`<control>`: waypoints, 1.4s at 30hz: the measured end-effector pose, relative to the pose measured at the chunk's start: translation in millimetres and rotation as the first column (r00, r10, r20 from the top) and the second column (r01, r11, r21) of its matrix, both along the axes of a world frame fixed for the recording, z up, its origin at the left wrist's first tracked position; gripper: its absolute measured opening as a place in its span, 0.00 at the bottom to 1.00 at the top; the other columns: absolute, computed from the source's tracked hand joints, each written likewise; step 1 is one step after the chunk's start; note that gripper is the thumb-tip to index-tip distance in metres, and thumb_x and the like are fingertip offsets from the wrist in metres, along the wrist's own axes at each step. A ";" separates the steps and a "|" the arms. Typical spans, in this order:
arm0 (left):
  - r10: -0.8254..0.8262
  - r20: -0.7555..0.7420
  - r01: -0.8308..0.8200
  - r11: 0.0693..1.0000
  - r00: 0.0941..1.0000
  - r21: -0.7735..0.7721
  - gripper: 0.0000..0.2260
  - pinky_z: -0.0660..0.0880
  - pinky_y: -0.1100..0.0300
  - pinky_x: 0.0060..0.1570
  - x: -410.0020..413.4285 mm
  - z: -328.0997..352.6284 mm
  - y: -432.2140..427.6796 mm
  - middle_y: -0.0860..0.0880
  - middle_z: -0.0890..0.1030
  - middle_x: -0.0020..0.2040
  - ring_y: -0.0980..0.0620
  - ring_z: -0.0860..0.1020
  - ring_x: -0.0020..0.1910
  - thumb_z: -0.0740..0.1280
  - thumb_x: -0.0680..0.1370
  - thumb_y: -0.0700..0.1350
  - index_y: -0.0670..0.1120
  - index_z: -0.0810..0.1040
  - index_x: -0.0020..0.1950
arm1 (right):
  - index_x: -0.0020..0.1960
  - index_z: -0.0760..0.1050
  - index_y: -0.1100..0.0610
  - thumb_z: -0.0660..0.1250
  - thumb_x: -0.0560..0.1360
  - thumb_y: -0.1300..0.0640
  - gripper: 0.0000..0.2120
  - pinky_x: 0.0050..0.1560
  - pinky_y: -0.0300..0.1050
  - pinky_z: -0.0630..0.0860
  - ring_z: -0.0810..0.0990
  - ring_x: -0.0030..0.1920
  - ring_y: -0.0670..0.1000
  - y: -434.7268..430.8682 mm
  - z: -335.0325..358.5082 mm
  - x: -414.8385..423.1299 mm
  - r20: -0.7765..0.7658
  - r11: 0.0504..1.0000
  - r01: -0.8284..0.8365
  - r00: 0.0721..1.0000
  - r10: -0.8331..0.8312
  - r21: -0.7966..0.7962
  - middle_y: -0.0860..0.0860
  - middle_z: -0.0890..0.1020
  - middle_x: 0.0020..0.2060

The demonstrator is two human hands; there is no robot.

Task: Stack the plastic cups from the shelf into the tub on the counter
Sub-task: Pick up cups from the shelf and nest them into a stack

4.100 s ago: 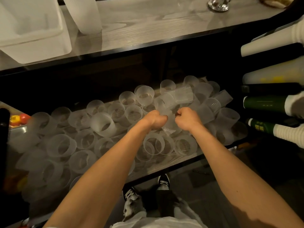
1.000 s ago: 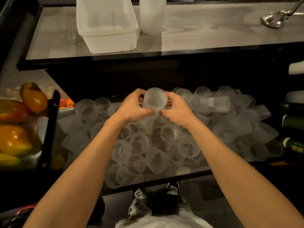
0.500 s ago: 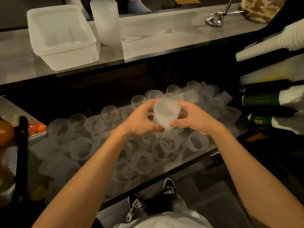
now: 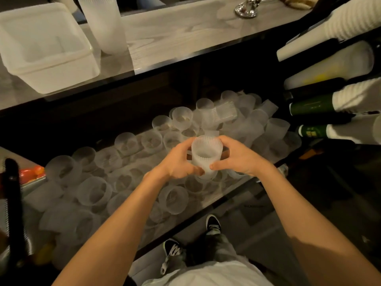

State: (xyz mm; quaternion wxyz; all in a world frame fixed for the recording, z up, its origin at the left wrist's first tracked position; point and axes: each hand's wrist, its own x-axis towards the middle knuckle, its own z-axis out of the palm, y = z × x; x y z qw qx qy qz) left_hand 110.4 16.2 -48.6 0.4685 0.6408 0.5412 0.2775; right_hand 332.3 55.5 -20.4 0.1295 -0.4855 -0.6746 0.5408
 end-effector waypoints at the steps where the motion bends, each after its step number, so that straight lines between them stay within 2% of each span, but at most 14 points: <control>1: 0.012 0.001 -0.012 1.000 1.000 -0.010 0.43 0.78 0.47 0.63 0.4 -3.2 -0.9 0.55 0.78 0.65 0.54 0.78 0.63 0.81 0.60 0.46 0.52 0.72 0.74 | 0.69 0.73 0.48 0.82 0.67 0.61 0.34 0.61 0.48 0.81 0.82 0.59 0.43 -0.4 -1.8 -0.7 0.012 1.000 -0.001 1.000 0.001 0.004 0.44 0.80 0.61; 4: 0.045 0.004 -0.045 0.998 0.999 -0.033 0.44 0.80 0.46 0.60 1.0 -11.6 -3.1 0.56 0.77 0.66 0.53 0.76 0.65 0.81 0.60 0.47 0.55 0.71 0.75 | 0.69 0.72 0.48 0.82 0.68 0.59 0.34 0.61 0.47 0.80 0.80 0.59 0.43 0.3 -8.4 -3.3 0.053 1.000 -0.009 0.999 0.009 0.011 0.43 0.79 0.60; 6: 0.058 0.001 -0.058 0.997 0.998 -0.050 0.43 0.80 0.49 0.60 1.6 -17.1 -3.2 0.56 0.76 0.66 0.53 0.75 0.66 0.81 0.61 0.44 0.54 0.70 0.75 | 0.69 0.72 0.48 0.82 0.68 0.59 0.33 0.62 0.47 0.79 0.79 0.60 0.41 0.0 -13.8 -5.2 0.054 1.000 -0.009 0.998 0.008 0.006 0.42 0.79 0.61; 11: 0.087 -0.014 -0.088 0.993 0.996 -0.083 0.42 0.80 0.50 0.61 -1.0 -21.3 -2.3 0.56 0.76 0.66 0.52 0.75 0.66 0.81 0.63 0.42 0.56 0.69 0.75 | 0.70 0.72 0.50 0.80 0.69 0.64 0.34 0.67 0.56 0.77 0.77 0.65 0.44 1.1 -21.9 -9.5 -0.028 0.997 0.018 0.999 -0.020 -0.076 0.46 0.79 0.64; 16: 0.127 0.015 -0.127 0.992 0.992 -0.020 0.41 0.82 0.54 0.54 -20.0 2.3 14.7 0.54 0.76 0.66 0.53 0.76 0.64 0.81 0.65 0.40 0.52 0.69 0.75 | 0.71 0.72 0.49 0.82 0.68 0.60 0.35 0.63 0.54 0.80 0.79 0.64 0.44 21.5 0.4 -25.8 -0.078 1.000 0.002 0.997 -0.003 -0.007 0.46 0.79 0.65; 20: 0.177 -0.027 -0.177 0.984 0.984 -0.004 0.41 0.74 0.67 0.52 -39.5 10.3 18.1 0.54 0.76 0.65 0.55 0.75 0.64 0.81 0.65 0.37 0.50 0.69 0.75 | 0.71 0.71 0.47 0.82 0.67 0.54 0.37 0.64 0.54 0.80 0.79 0.65 0.44 30.3 4.9 -48.6 -0.048 0.999 -0.031 0.998 0.033 0.040 0.45 0.79 0.65; 22: 0.202 -0.053 -0.202 0.979 0.978 -0.008 0.40 0.73 0.67 0.52 -47.1 5.2 13.8 0.55 0.76 0.63 0.55 0.75 0.63 0.81 0.65 0.37 0.50 0.70 0.74 | 0.71 0.71 0.46 0.82 0.66 0.51 0.37 0.64 0.54 0.80 0.78 0.66 0.44 28.2 -1.5 -59.3 -0.025 0.997 -0.062 0.998 0.063 0.050 0.45 0.79 0.65; 25: 0.237 -0.073 -0.240 0.970 0.969 -0.031 0.38 0.75 0.65 0.53 -52.9 -5.2 5.2 0.55 0.75 0.62 0.54 0.76 0.62 0.80 0.66 0.35 0.49 0.70 0.72 | 0.71 0.71 0.49 0.81 0.69 0.55 0.34 0.64 0.51 0.79 0.77 0.66 0.44 22.4 -12.2 -70.7 -0.006 0.994 -0.087 0.996 0.087 0.064 0.44 0.78 0.64; 28: 0.258 -0.130 -0.266 0.963 0.957 -0.048 0.39 0.76 0.60 0.57 -55.7 -16.4 -2.1 0.53 0.75 0.64 0.53 0.75 0.64 0.80 0.66 0.38 0.50 0.70 0.75 | 0.69 0.71 0.49 0.81 0.69 0.56 0.32 0.65 0.51 0.78 0.78 0.64 0.43 18.2 -23.3 -77.3 0.031 0.993 -0.109 0.994 0.108 0.052 0.44 0.79 0.62; 33: 0.281 -0.181 -0.294 0.955 0.942 -0.044 0.41 0.68 0.75 0.47 -56.9 -26.2 -2.8 0.54 0.75 0.65 0.54 0.75 0.63 0.80 0.67 0.39 0.50 0.68 0.77 | 0.68 0.70 0.45 0.80 0.63 0.47 0.36 0.66 0.54 0.78 0.78 0.64 0.44 15.1 -35.9 -79.9 0.039 0.994 -0.093 0.995 0.091 0.054 0.44 0.79 0.63; 38: 0.280 -0.175 -0.292 0.955 0.944 -0.046 0.41 0.66 0.77 0.46 -58.3 -26.9 -1.3 0.57 0.73 0.64 0.56 0.73 0.63 0.80 0.68 0.39 0.50 0.67 0.78 | 0.69 0.70 0.43 0.80 0.64 0.47 0.36 0.66 0.55 0.78 0.78 0.64 0.45 19.2 -36.9 -81.5 0.054 0.992 -0.101 0.994 0.097 0.071 0.42 0.79 0.62; 42: 0.292 -0.166 -0.301 0.953 0.942 -0.033 0.40 0.67 0.77 0.45 -58.1 -28.1 -0.1 0.57 0.72 0.63 0.57 0.73 0.61 0.80 0.68 0.39 0.51 0.68 0.77 | 0.69 0.69 0.46 0.80 0.67 0.53 0.34 0.66 0.55 0.78 0.78 0.63 0.46 22.0 -36.6 -85.3 0.067 0.991 -0.103 0.993 0.098 0.083 0.44 0.79 0.61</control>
